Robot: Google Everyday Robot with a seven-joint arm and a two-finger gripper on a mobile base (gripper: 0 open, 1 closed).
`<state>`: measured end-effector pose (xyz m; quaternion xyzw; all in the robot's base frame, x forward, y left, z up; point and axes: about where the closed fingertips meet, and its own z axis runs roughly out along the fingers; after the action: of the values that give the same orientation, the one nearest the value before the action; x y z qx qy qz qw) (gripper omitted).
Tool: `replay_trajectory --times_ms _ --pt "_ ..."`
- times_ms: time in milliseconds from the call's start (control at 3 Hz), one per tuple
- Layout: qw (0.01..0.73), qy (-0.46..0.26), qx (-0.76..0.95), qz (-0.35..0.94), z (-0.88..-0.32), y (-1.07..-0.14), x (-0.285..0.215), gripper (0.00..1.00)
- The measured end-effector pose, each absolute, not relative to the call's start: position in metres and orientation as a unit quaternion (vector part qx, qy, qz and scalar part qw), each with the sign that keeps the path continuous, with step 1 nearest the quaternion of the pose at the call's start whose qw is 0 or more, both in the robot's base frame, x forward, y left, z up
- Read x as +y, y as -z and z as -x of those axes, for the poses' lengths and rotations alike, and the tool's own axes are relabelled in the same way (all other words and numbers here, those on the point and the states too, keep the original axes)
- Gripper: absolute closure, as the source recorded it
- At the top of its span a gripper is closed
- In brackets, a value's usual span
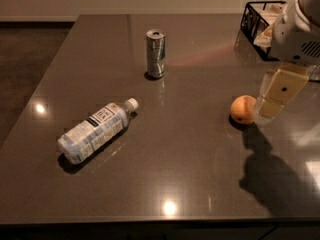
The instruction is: Knock redbull can over
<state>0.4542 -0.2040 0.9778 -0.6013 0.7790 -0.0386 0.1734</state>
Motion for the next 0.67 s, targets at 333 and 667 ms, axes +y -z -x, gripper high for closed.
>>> replay_trajectory --times_ms 333,667 --pt "0.183 0.022 0.786 0.590 -0.484 -0.968 -0.188 0.00" --pt "0.197 -0.002 0.790 0.581 -0.519 -0.954 -0.165 0.00"
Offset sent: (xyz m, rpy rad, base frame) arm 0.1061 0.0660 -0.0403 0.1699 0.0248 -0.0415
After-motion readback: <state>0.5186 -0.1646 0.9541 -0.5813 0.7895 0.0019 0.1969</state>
